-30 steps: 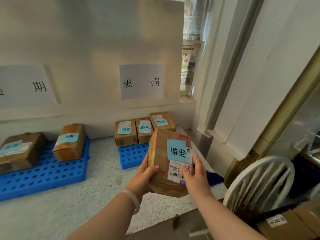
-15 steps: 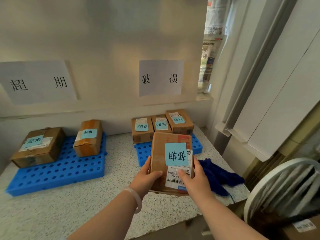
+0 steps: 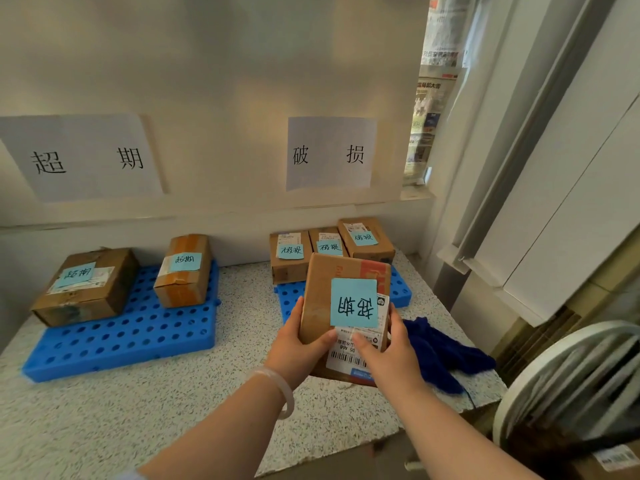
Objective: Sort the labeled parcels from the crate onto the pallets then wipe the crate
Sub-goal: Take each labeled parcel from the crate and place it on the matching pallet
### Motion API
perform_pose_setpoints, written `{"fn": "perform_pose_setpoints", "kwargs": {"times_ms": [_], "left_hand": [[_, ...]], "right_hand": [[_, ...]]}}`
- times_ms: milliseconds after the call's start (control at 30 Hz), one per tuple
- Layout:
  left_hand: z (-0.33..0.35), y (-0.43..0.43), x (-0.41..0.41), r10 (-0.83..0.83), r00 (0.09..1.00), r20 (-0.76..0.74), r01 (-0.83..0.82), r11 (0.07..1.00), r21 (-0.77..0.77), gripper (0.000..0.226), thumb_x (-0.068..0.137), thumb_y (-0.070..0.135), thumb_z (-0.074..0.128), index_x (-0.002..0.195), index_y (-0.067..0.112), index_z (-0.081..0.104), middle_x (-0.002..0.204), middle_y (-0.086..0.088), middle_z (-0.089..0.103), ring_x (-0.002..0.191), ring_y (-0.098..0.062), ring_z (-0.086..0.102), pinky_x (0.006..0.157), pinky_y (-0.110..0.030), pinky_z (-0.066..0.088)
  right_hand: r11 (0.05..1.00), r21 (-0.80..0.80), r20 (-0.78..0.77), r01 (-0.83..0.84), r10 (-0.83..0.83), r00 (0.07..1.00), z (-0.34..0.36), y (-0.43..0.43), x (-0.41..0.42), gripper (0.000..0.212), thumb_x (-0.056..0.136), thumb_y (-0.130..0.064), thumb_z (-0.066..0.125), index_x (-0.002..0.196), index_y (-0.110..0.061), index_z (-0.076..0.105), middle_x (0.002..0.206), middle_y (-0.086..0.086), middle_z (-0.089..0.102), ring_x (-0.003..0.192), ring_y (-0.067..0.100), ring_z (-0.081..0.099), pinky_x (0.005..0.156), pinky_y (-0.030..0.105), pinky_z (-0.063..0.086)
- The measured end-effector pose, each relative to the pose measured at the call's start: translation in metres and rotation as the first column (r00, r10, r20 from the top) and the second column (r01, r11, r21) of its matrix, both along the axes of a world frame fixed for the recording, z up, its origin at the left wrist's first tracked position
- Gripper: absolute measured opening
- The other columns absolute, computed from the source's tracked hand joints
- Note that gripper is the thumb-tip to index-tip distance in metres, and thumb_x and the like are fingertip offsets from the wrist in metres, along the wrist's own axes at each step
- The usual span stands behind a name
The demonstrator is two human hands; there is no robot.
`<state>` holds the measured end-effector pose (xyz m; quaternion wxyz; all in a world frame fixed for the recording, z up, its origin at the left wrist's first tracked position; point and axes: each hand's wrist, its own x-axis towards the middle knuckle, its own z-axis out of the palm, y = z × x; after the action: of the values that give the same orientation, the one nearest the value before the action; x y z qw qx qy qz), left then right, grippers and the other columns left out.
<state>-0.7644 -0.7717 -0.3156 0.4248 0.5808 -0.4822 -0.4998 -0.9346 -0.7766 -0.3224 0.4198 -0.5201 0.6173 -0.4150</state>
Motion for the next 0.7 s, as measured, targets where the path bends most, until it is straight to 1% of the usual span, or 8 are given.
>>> {"fn": "perform_pose_setpoints", "kwargs": {"times_ms": [100, 233, 267, 333, 433, 533, 600, 700], "left_hand": [[0.001, -0.002, 0.003, -0.003, 1.0, -0.003, 0.003, 1.0, -0.017, 0.082, 0.078, 0.035, 0.078, 0.144, 0.042, 0.029, 0.117, 0.007, 0.065, 0.095, -0.013, 0.07, 0.075, -0.035, 0.061], [0.0, -0.002, 0.013, -0.037, 0.999, -0.003, 0.037, 0.999, 0.034, 0.081, 0.083, 0.025, 0.074, 0.147, 0.042, 0.026, 0.118, 0.006, 0.065, 0.097, -0.015, 0.069, 0.077, -0.038, 0.061], [0.0, -0.001, 0.015, -0.052, 0.999, 0.001, 0.051, 0.998, 0.042, 0.081, 0.084, 0.024, 0.074, 0.147, 0.042, 0.027, 0.119, 0.005, 0.065, 0.098, -0.015, 0.069, 0.077, -0.038, 0.061], [-0.002, 0.0, 0.019, -0.084, 0.996, 0.025, 0.083, 0.995, 0.047, 0.082, 0.084, 0.023, 0.073, 0.149, 0.04, 0.026, 0.121, 0.004, 0.064, 0.1, -0.016, 0.069, 0.079, -0.041, 0.06], [-0.001, 0.003, 0.024, -0.137, 0.989, 0.063, 0.133, 0.989, 0.071, 0.081, 0.087, 0.019, 0.071, 0.15, 0.041, 0.024, 0.121, 0.004, 0.063, 0.098, -0.016, 0.069, 0.078, -0.04, 0.06], [0.005, 0.004, 0.03, -0.224, 0.972, 0.071, 0.215, 0.969, 0.123, 0.082, 0.088, 0.017, 0.07, 0.149, 0.044, 0.022, 0.121, 0.003, 0.064, 0.095, -0.018, 0.071, 0.072, -0.039, 0.061], [0.01, 0.003, 0.032, -0.272, 0.957, 0.099, 0.256, 0.955, 0.151, 0.082, 0.088, 0.017, 0.07, 0.148, 0.045, 0.021, 0.121, 0.003, 0.064, 0.095, -0.017, 0.071, 0.073, -0.039, 0.061], [0.016, 0.001, 0.031, -0.319, 0.937, 0.145, 0.295, 0.941, 0.164, 0.083, 0.088, 0.017, 0.07, 0.148, 0.046, 0.021, 0.119, 0.004, 0.064, 0.095, -0.016, 0.071, 0.072, -0.035, 0.061]], "right_hand": [[1.0, 0.003, 0.025, 0.023, -0.023, 0.999, -0.002, -0.001, 0.001, 0.087, 0.083, -0.03, 0.076, 0.152, -0.033, 0.021, 0.129, -0.003, 0.053, 0.099, 0.007, 0.062, 0.07, 0.024, 0.058], [0.998, 0.044, 0.054, 0.053, -0.056, 0.997, 0.004, -0.008, -0.006, 0.087, 0.084, -0.04, 0.072, 0.153, -0.031, 0.02, 0.136, 0.002, 0.048, 0.1, 0.008, 0.061, 0.064, 0.02, 0.052], [0.997, 0.051, 0.046, 0.057, -0.06, 0.997, 0.006, -0.01, -0.009, 0.086, 0.085, -0.042, 0.071, 0.153, -0.032, 0.019, 0.14, 0.003, 0.045, 0.107, 0.012, 0.06, 0.067, 0.022, 0.052], [0.996, 0.058, 0.011, 0.068, -0.069, 0.998, 0.011, -0.016, -0.015, 0.087, 0.085, -0.045, 0.07, 0.153, -0.036, 0.016, 0.149, 0.003, 0.036, 0.125, 0.02, 0.05, 0.084, 0.032, 0.052], [0.997, 0.011, -0.034, 0.074, -0.074, 0.997, 0.022, -0.023, -0.025, 0.093, 0.082, -0.044, 0.073, 0.152, -0.041, 0.013, 0.155, 0.002, 0.025, 0.134, 0.023, 0.041, 0.101, 0.045, 0.047], [0.998, -0.044, -0.209, -0.037, 0.027, 0.977, 0.038, -0.031, -0.036, 0.093, 0.078, -0.047, 0.076, 0.15, -0.044, 0.017, 0.158, -0.001, 0.022, 0.141, 0.021, 0.031, 0.104, 0.038, 0.04], [0.988, 0.005, -0.284, -0.153, 0.148, 0.947, 0.046, -0.035, -0.041, 0.091, 0.076, -0.046, 0.078, 0.148, -0.047, 0.023, 0.153, -0.006, 0.031, 0.137, 0.019, 0.037, 0.1, 0.035, 0.04], [0.945, 0.146, -0.267, -0.291, 0.321, 0.909, 0.052, -0.035, -0.039, 0.089, 0.072, -0.042, 0.083, 0.145, -0.045, 0.033, 0.129, -0.015, 0.055, 0.107, 0.008, 0.061, 0.085, 0.03, 0.054]]}}
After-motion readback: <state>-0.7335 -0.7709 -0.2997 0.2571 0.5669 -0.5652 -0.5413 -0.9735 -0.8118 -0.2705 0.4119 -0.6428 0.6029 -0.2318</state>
